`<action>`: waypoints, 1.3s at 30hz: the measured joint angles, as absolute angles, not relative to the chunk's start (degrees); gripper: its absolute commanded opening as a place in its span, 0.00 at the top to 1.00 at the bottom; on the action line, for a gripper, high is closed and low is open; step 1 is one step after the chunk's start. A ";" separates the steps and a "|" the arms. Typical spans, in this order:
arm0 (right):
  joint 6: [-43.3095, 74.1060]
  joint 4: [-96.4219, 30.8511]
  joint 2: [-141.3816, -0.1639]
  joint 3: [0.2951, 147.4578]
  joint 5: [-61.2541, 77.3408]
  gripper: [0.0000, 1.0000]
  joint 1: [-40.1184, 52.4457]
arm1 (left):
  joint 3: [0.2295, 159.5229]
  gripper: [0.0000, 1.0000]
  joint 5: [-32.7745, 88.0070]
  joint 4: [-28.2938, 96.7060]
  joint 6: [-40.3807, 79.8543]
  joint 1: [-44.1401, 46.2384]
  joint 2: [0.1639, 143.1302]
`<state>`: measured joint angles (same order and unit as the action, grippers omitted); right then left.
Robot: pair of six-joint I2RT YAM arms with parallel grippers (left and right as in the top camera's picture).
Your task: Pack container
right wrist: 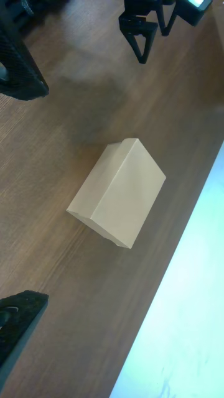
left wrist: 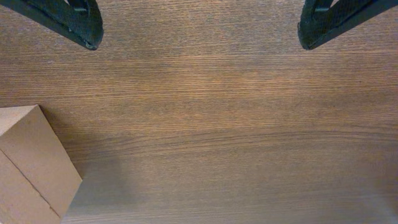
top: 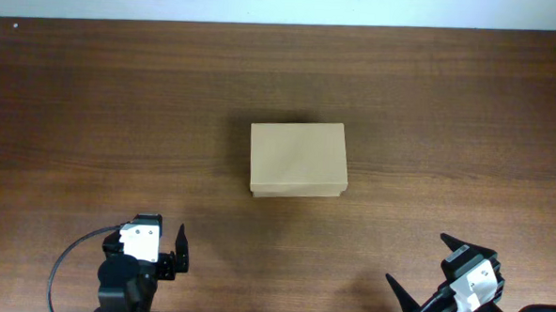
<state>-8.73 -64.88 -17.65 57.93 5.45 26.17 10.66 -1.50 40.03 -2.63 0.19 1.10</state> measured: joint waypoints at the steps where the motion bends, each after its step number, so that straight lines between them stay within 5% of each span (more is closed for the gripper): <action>1: -8.71 -64.88 -17.65 57.93 5.45 0.01 26.17 | 10.66 0.00 -1.50 40.03 -2.63 0.19 1.10; 11: -8.69 -67.02 -17.65 57.93 5.48 0.01 26.00 | 10.66 0.00 -1.52 40.03 -2.63 0.19 1.10; 19: -8.73 -64.47 -17.61 57.25 5.45 0.01 17.52 | 10.66 0.00 -1.50 40.01 -2.63 0.19 1.10; 39: -7.16 -49.60 -5.21 23.64 5.48 0.01 0.38 | 10.63 0.01 -1.50 39.97 -2.63 0.19 0.93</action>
<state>-7.16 -49.60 -5.21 23.64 5.48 0.38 10.63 -1.50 39.97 -2.63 0.19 0.93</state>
